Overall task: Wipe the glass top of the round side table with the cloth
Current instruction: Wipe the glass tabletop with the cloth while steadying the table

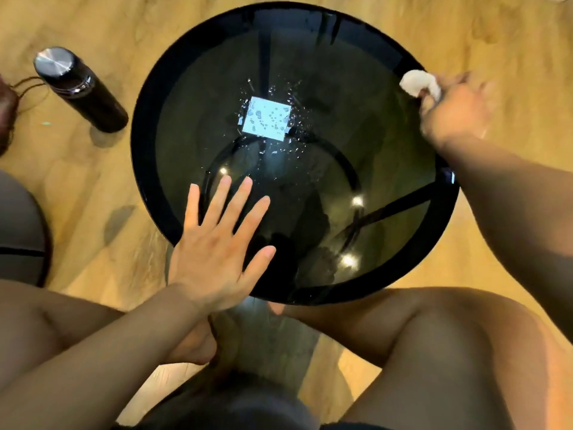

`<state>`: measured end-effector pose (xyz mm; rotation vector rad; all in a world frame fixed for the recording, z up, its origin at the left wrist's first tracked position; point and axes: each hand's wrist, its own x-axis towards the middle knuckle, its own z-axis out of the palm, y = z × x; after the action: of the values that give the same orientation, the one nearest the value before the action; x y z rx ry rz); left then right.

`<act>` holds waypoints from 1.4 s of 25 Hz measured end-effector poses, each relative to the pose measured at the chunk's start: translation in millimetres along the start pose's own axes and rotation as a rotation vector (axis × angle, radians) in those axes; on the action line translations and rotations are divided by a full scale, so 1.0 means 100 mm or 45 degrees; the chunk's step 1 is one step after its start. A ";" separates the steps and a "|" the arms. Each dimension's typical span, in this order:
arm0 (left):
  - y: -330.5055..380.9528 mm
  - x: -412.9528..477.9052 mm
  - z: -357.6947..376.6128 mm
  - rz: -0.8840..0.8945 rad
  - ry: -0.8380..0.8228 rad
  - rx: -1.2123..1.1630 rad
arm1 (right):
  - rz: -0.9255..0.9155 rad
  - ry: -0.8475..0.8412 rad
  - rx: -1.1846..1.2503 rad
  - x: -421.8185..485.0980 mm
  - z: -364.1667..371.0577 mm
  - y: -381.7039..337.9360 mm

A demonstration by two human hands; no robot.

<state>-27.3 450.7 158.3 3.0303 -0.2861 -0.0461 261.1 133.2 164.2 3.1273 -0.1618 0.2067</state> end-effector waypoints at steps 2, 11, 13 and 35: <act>0.00 -0.02 -0.01 -0.003 -0.004 -0.007 | -0.031 -0.047 0.064 -0.13 -0.09 -0.03; 0.01 -0.04 -0.06 -0.048 -0.064 0.024 | -0.313 -0.097 0.274 -2.25 -0.43 -0.71; 0.03 -0.03 -0.10 -0.068 -0.089 0.021 | -0.412 -0.057 0.324 -2.87 -0.55 -0.95; -0.68 0.14 0.02 -0.307 0.193 -0.322 | -0.049 -0.074 0.257 -2.44 -0.57 -1.13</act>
<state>-0.9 514.7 149.5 2.7796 0.0918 0.1202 24.8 270.9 189.0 3.3359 -0.0863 0.1405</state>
